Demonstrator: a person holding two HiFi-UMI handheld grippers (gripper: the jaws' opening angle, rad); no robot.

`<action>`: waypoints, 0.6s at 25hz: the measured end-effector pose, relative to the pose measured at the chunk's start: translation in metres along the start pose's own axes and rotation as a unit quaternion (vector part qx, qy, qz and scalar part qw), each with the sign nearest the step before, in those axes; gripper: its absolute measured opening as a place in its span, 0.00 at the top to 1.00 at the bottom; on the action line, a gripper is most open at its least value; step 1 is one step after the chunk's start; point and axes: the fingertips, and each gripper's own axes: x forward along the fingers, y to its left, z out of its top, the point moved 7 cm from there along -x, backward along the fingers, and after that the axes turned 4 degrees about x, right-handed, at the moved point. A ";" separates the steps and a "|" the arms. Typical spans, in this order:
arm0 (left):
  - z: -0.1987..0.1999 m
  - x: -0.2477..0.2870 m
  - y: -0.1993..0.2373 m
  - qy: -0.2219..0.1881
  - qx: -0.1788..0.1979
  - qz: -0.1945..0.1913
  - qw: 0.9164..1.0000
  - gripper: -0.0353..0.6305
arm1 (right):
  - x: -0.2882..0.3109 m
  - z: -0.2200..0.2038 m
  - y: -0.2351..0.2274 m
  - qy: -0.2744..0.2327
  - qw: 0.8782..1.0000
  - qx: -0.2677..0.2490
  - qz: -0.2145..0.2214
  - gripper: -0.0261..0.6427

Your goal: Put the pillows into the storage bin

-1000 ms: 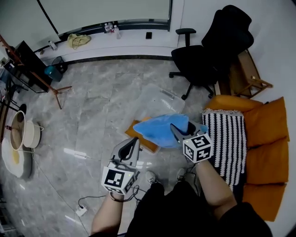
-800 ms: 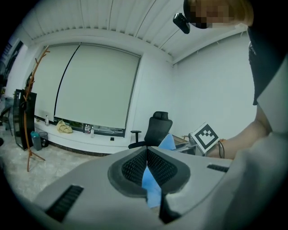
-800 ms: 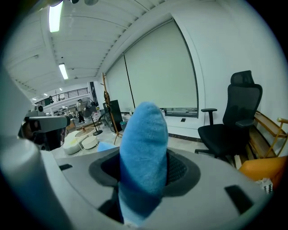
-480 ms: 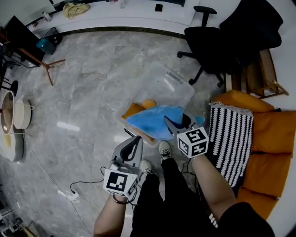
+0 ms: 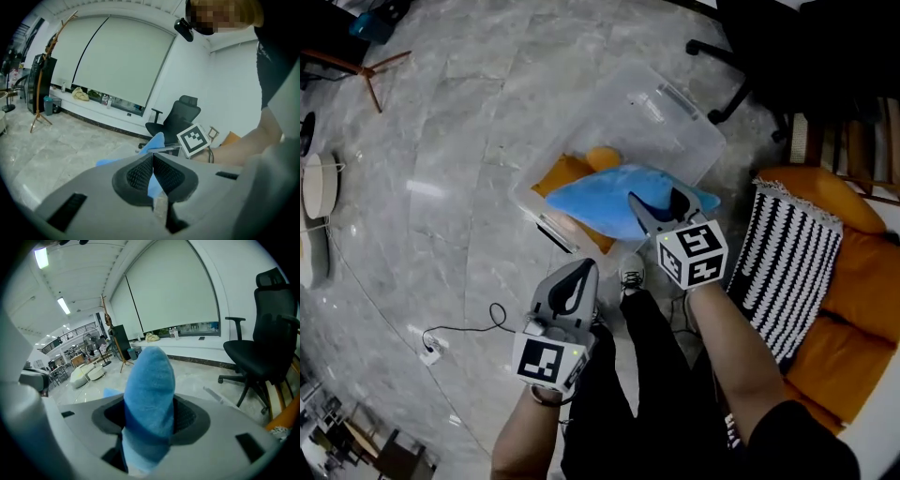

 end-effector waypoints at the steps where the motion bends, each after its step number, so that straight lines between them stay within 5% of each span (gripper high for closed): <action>1: -0.008 0.005 0.003 0.007 -0.007 0.001 1.000 0.94 | 0.011 -0.006 -0.004 0.007 1.000 0.002 0.001 0.58; 4: -0.025 0.014 0.009 0.015 -0.013 0.001 1.000 0.94 | 0.040 -0.024 -0.013 0.040 0.999 0.023 -0.004 0.46; 15: -0.025 0.017 0.013 -0.004 -0.009 -0.005 1.000 0.94 | 0.040 -0.037 -0.006 0.012 1.000 0.028 -0.006 0.43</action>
